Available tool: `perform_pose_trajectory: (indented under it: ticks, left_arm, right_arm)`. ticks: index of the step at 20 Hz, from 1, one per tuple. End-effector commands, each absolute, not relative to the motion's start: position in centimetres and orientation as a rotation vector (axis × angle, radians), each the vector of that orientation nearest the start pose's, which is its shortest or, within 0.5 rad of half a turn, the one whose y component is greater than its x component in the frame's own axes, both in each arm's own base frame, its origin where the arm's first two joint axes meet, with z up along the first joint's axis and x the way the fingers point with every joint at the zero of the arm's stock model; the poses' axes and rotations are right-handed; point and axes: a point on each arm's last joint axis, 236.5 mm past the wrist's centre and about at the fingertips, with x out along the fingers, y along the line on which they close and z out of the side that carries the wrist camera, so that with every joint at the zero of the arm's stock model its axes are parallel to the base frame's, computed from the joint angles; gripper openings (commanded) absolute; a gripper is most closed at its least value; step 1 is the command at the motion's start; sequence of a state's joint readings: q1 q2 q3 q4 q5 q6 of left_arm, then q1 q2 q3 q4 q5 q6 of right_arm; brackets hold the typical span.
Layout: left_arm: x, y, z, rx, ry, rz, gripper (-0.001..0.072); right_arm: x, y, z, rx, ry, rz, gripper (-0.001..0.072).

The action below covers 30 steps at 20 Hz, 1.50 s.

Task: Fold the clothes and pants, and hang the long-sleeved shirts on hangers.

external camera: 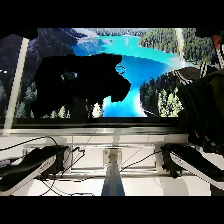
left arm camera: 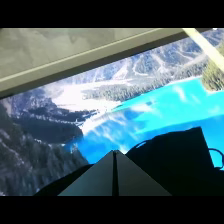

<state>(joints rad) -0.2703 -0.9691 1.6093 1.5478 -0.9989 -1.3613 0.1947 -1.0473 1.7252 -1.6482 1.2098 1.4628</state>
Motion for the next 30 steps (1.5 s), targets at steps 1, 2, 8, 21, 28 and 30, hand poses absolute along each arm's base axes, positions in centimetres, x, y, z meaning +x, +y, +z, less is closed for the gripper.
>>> perform_pose_trajectory:
  ticks: [1, 2, 8, 21, 28, 30]
  left_arm:
    - [38.1, -11.0, 35.5, 0.238, 0.327, -0.32, 0.0011]
    - [38.1, -11.0, 35.5, 0.238, 0.327, -0.32, 0.001]
    - [38.0, -11.2, 35.5, 0.233, 0.326, -0.327, 0.0011]
    - [38.0, -11.3, 35.5, 0.227, 0.324, -0.331, 0.0011]
    - [38.0, -11.3, 35.5, 0.227, 0.324, -0.331, 0.0011]
    - [38.0, -11.3, 35.5, 0.228, 0.324, -0.331, 0.0011]
  right_arm:
    - [38.9, 6.0, 33.0, -0.202, 0.518, 0.157, 0.0026]
    - [38.9, 6.0, 33.2, -0.202, 0.511, 0.157, 0.0027]
    - [37.6, 5.6, 28.2, -0.157, 0.72, 0.137, 0.0027]
    - [26.6, 22.9, -3.6, -0.407, 1.285, 0.862, 0.0259]
    - [31.7, 28.2, -5.2, -1.082, 0.746, 1.053, 0.0571]
    - [31.9, 28.3, -7.2, -1.122, 0.754, 1.08, 0.0609]
